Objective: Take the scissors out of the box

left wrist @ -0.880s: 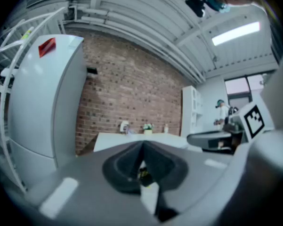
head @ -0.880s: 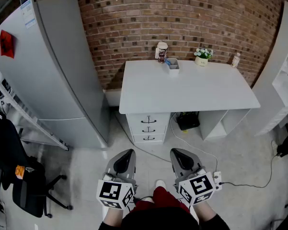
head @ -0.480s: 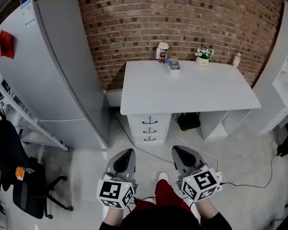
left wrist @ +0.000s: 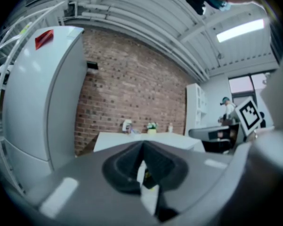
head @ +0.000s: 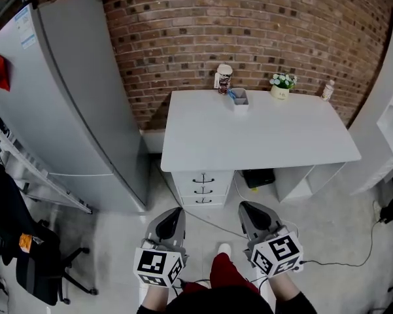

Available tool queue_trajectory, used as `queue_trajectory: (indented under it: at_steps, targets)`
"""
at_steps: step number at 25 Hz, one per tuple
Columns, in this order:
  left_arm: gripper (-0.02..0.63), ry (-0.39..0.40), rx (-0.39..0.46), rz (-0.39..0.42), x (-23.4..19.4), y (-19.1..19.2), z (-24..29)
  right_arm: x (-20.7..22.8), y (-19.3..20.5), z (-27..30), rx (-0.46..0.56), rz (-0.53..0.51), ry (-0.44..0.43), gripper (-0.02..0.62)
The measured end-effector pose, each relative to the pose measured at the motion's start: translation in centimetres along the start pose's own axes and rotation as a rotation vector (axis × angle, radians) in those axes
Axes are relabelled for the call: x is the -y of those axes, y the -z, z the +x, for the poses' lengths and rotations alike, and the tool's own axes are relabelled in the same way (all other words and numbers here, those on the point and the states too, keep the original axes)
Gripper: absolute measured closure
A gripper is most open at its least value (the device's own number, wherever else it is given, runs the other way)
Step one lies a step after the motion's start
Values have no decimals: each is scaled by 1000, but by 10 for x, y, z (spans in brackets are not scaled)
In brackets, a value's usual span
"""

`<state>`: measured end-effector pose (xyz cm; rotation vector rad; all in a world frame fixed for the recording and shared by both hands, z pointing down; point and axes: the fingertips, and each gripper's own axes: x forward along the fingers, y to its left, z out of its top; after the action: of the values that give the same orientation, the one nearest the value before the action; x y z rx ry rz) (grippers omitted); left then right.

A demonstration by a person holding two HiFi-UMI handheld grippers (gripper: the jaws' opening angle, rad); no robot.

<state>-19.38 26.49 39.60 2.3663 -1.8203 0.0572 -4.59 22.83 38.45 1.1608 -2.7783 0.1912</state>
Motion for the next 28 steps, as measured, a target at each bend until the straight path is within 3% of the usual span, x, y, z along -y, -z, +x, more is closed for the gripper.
queue_trajectory:
  at_steps: [10, 28]
  targets:
    - [603, -26, -39, 4, -19, 4, 89, 78, -3, 50, -14, -3, 27, 586]
    - [603, -42, -79, 37, -15, -10, 230, 199, -10, 105, -45, 39, 39, 586]
